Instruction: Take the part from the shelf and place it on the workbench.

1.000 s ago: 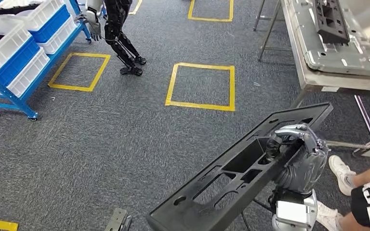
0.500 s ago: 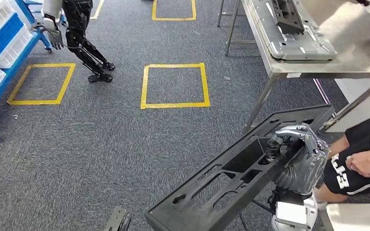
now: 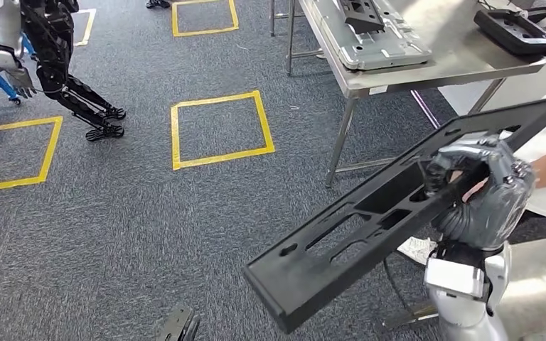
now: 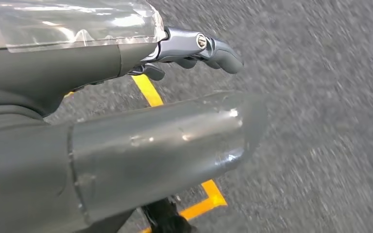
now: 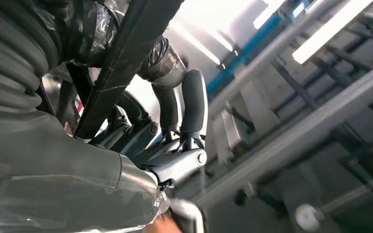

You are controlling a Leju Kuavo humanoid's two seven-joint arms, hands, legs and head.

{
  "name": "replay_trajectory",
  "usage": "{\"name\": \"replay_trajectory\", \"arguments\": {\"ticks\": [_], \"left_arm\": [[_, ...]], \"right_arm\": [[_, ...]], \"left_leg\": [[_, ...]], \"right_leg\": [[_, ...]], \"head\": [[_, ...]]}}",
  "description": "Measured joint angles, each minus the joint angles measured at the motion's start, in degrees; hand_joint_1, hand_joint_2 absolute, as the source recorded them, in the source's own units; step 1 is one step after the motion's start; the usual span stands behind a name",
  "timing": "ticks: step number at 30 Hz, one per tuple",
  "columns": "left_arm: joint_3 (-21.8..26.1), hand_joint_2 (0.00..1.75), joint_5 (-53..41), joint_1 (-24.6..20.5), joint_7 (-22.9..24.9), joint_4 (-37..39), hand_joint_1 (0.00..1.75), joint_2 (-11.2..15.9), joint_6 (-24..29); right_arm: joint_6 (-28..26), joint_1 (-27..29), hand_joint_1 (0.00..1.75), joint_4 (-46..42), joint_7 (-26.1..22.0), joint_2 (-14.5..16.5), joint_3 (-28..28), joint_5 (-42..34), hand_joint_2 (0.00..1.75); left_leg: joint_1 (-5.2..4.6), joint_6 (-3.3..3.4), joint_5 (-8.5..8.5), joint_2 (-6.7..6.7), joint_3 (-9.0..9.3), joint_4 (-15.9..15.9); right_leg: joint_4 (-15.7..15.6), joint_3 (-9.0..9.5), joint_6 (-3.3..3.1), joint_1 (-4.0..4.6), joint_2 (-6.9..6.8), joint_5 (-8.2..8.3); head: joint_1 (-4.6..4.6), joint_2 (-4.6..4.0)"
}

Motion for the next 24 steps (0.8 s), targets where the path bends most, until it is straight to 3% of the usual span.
{"name": "replay_trajectory", "arguments": {"ticks": [2, 3, 4, 5, 7, 9, 11, 13, 15, 17, 19, 20, 21, 22, 24], "left_arm": [[0.0, 0.00, 0.0, 0.1, 0.0, 0.0, 0.00, 0.0, 0.0], [0.0, 0.00, 0.0, 0.2, 0.0, 0.0, 0.00, 0.0, 0.0], [0.0, 0.00, 0.0, 0.3, 0.0, 0.0, 0.00, 0.0, 0.0], [0.0, 0.00, 0.0, 0.4, 0.0, 0.0, 0.00, 0.0, 0.0], [0.0, 0.00, 0.0, 0.4, 0.0, 0.0, 0.00, 0.0, 0.0], [0.0, 0.00, 0.0, 0.4, 0.0, 0.0, 0.00, 0.0, 0.0], [0.0, 0.00, 0.0, 0.4, 0.0, 0.0, 0.00, 0.0, 0.0], [0.0, 0.00, 0.0, 0.3, 0.0, 0.0, 0.00, -0.1, 0.0], [0.0, 0.00, 0.1, 0.2, -0.1, 0.0, 0.00, -0.2, 0.0], [0.0, 0.00, 0.1, 0.3, -0.1, 0.0, 0.00, -0.3, 0.0], [0.0, 0.00, 0.1, 0.5, -0.1, 0.0, 0.00, -0.3, -0.1], [0.0, 0.00, 0.1, 0.6, -0.1, 0.0, 0.00, -0.3, -0.2], [0.0, 0.00, 0.0, 0.6, -0.2, 0.0, 0.00, -0.3, -0.5], [0.0, 0.00, 0.0, 0.6, -0.2, 0.0, 0.00, -0.3, -0.9], [0.0, 0.00, 0.0, 0.6, -0.3, 0.0, 0.00, -0.3, -1.3]], "right_arm": [[0.5, -1.9, 1.75, 0.0, 0.5, -0.5, -0.2, 0.3, 1.75], [0.6, -2.4, 1.75, 0.0, 0.7, -0.6, -0.2, 0.3, 1.75], [0.7, -2.7, 1.75, 0.0, 0.7, -0.7, -0.2, 0.3, 1.75], [0.7, -2.9, 1.75, 0.0, 0.7, -0.8, -0.2, 0.3, 1.75], [0.7, -3.3, 1.75, 0.0, 0.8, -1.0, -0.2, 0.3, 1.75], [0.6, -3.8, 1.75, 0.0, 0.8, -1.1, -0.3, 0.4, 1.75], [0.6, -4.0, 1.75, 0.0, 0.8, -1.3, -0.3, 0.6, 1.75], [0.6, -4.1, 1.75, 0.1, 1.0, -1.8, -0.4, 0.9, 1.75], [0.5, -4.3, 1.75, 0.1, 1.3, -2.6, -1.0, 1.0, 1.75], [0.3, -4.6, 1.75, 0.2, 1.7, -3.2, -1.8, 1.0, 1.75], [0.2, -4.6, 1.75, 0.6, 2.1, -3.8, -2.8, 1.0, 1.75], [0.1, -4.5, 1.75, 0.9, 2.4, -4.2, -3.4, 0.9, 1.75], [0.0, -4.4, 1.75, 1.3, 2.5, -4.6, -4.1, 0.7, 1.75], [-0.1, -4.3, 1.75, 1.8, 2.6, -5.1, -5.0, 0.4, 1.75], [-0.3, -4.3, 1.75, 2.7, 2.7, -6.0, -6.9, -0.4, 1.75]], "left_leg": [[0.25, -0.24, -3.83, -2.60, -3.11, 6.9], [0.28, -0.31, -5.41, -2.96, -4.94, 10.8], [0.31, -0.35, -6.02, -3.06, -6.27, 13.5], [0.36, -0.36, -5.41, -3.10, -6.67, 14.1], [0.62, -0.29, -1.33, -3.78, -4.39, 8.6], [1.02, -0.25, 1.71, -6.34, -1.34, 1.5], [1.08, -0.10, 2.13, -7.88, -0.33, -1.0], [0.94, 0.53, 2.53, -6.88, -0.25, -1.5], [0.93, 1.42, 3.10, -5.55, -0.19, -2.1], [0.78, 1.94, 3.33, -4.12, -0.25, -2.4], [0.52, 2.10, 3.29, -2.62, -0.38, -2.4], [0.41, 2.14, 3.25, -1.86, -0.41, -2.4], [0.32, 2.14, 3.21, -1.17, -0.39, -2.4], [0.24, 2.14, 3.14, -0.54, -0.31, -2.4], [-0.02, 2.00, 2.93, 0.52, -0.09, -2.4]], "right_leg": [[-0.1, -0.05, -0.44, -0.07, 0.96, 0.22], [-0.1, -0.11, -0.49, -0.03, 1.56, 0.25], [0.0, -0.15, -0.51, 0.00, 2.21, 0.26], [0.2, -0.17, -0.49, 0.01, 2.92, 0.25], [0.5, -0.18, -0.31, -0.09, 4.40, 0.13], [1.1, -0.48, 0.18, -0.13, 5.80, -0.05], [1.3, -1.06, 1.00, -0.23, 7.07, 0.15], [1.1, -1.51, 1.83, -0.46, 7.76, 0.52], [2.7, -2.39, 2.26, -0.36, 5.31, -0.69], [8.6, -5.06, 2.51, -0.18, 2.03, -4.15], [15.1, -7.99, 2.72, -0.20, 1.14, -6.90], [16.1, -8.32, 2.74, -0.20, 1.03, -6.84], [14.8, -7.45, 2.67, -0.17, 0.85, -5.74], [11.5, -5.52, 2.50, -0.08, 0.31, -3.93], [3.6, -1.23, 1.82, 0.50, -2.40, -1.23]], "head": [[0.00, -0.01], [-0.01, -0.01], [-0.01, 0.00], [-0.01, 0.00], [-0.01, 0.01], [0.01, 0.00], [0.01, 0.00], [0.00, -0.01], [0.08, -0.01], [0.13, 0.00], [0.12, 0.00], [0.12, 0.00], [0.12, 0.01], [0.12, 0.00], [0.12, -0.01]]}}
